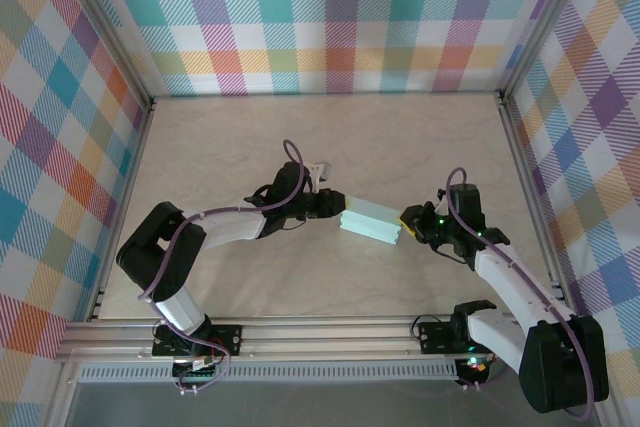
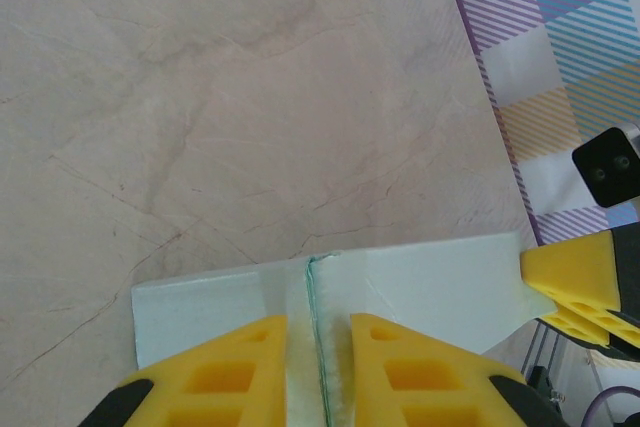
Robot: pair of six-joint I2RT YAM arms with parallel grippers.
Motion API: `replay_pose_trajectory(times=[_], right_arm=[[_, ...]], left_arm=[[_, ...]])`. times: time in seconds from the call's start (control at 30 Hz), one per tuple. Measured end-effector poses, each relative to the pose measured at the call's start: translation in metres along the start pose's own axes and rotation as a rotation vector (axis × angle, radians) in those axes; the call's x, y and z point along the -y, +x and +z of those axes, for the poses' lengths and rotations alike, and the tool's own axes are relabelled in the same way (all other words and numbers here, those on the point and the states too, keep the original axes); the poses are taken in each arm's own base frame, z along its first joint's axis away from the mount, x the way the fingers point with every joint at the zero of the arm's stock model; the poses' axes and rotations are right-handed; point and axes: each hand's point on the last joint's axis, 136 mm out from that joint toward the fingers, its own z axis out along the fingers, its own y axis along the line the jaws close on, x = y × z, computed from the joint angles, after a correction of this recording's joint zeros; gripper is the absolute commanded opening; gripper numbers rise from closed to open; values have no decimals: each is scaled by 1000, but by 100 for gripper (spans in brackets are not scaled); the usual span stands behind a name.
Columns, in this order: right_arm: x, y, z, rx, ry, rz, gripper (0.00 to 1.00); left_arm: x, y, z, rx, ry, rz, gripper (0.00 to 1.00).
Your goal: Fold the paper box
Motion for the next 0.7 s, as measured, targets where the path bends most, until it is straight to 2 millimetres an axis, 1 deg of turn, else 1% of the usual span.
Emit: replay_pose_trajectory(times=[0.1,0.23,0.47,0.5,0.53,0.57,0.67,0.7], right_arm=[[0,0,0,3,-5,-6,12],[-1,-1,0,7,-11,-17,1],[-3,-1,1,19,-48,-62,0],[-3,-2,1,22,-54,-70,4],[-4,-2,1,24,-58,-76,16],[-4,-2,1,26,-59,-82,25],[-3,-1,1,25,-58,-102,37],[-3,0,0,23,-57,-104,39]], left_arm=[[1,-1,1,-1,1,4,19],[1,-2,3,0,0,13,19],[1,-4,5,4,-5,21,19],[1,-5,5,4,-5,22,19],[1,-5,5,6,-5,23,19],[1,-6,6,8,-7,24,19],[1,-7,6,10,-9,25,19],[1,-7,6,8,-10,26,19]])
